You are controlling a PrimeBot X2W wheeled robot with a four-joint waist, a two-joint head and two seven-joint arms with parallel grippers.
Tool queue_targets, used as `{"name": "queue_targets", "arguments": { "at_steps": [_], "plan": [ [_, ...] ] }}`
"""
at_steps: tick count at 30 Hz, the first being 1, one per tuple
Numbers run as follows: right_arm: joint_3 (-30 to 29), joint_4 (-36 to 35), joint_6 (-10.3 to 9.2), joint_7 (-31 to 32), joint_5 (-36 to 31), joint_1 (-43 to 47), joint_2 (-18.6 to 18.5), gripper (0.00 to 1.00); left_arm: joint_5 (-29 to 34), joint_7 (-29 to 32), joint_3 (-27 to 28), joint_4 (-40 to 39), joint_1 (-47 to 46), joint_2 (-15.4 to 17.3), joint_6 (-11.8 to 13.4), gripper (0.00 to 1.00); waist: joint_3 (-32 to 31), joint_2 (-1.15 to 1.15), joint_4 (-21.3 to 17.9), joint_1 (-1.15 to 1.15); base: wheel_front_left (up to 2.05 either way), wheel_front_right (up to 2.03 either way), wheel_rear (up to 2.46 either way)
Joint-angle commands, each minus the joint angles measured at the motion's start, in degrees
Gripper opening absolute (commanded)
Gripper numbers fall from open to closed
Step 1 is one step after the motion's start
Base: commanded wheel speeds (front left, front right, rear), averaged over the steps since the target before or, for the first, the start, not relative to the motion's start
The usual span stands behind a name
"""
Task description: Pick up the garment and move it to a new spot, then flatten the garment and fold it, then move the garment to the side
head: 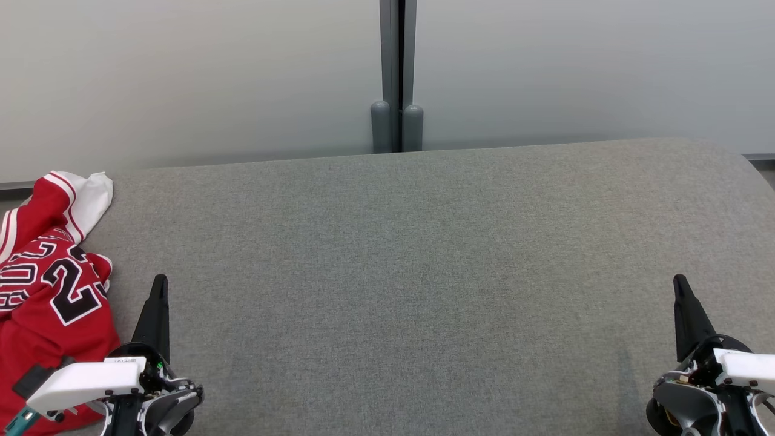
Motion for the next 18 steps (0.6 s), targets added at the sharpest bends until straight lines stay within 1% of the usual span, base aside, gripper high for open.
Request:
{"name": "queue_targets", "arguments": {
  "at_steps": [1, 18],
  "plan": [
    [0.0, 0.0, 0.00, 0.1, -0.3, -0.6, -0.1, 0.00, 0.1, 0.1, 0.1, 0.1, -0.8, 0.2, -0.2, 0.00, 0.0, 0.00, 0.0, 0.00, 0.00, 0.00, 0.00],
    [0.0, 0.0, 0.00, 0.1, -0.3, -0.6, -0.1, 0.00, 0.1, 0.1, 0.1, 0.1, -0.8, 0.2, -0.2, 0.00, 0.0, 0.00, 0.0, 0.00, 0.00, 0.00, 0.00]
  ]
}}
